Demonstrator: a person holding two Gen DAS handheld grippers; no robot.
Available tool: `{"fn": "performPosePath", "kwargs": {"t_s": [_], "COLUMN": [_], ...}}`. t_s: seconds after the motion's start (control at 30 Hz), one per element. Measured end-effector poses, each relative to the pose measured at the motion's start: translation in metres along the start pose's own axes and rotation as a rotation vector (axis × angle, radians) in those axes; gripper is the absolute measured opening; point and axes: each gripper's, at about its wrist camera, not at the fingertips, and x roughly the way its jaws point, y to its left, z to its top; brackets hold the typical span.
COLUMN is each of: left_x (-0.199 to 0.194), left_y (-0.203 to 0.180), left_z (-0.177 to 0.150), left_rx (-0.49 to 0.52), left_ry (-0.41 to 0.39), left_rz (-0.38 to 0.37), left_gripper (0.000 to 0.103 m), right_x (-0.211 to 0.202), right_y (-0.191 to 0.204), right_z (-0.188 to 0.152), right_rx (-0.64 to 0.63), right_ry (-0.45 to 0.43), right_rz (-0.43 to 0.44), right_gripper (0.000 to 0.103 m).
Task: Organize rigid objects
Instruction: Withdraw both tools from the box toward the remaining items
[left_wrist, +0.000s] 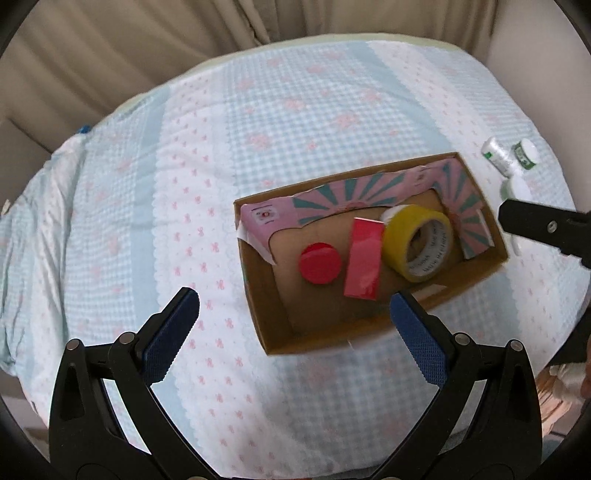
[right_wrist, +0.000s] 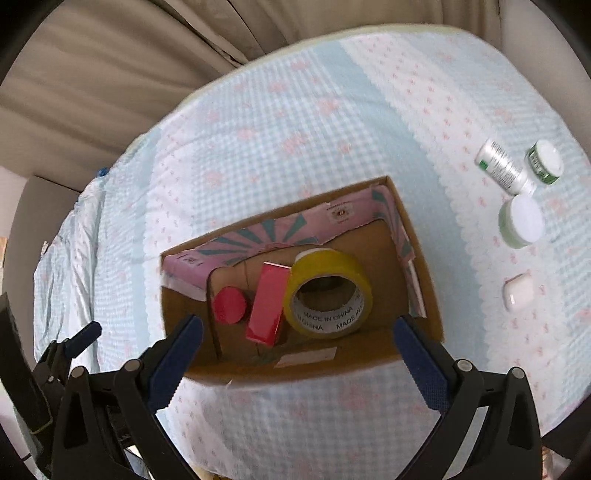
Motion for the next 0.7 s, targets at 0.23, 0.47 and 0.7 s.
{"fn": "performPosePath", "kwargs": {"t_s": [0.23,0.47,0.7], "left_x": [-0.049,-0.101,-0.133], "left_y": [-0.024,-0.069,-0.138], "left_z": [-0.013,-0.015,0.0], "left_rx": [-0.03,-0.054,-0.133], "left_ry": [-0.07,-0.194,-0.267], "left_rz": [-0.027,-0.049,-0.06], "left_gripper": [0.103,0.103,0.103], "right_x": [-0.063,-0.125,-0.173], "right_y": [-0.007,-0.05,-0.125], "right_z": [-0.021,-0.033,-0.019], "right_rx": [-0.073,-0.114,-0.133], "right_ry": [-0.047,-0.132,-0.207], "right_rz": [-0.067,-0.127,-0.13], "right_gripper": [0.103,0.103,0.103]}}
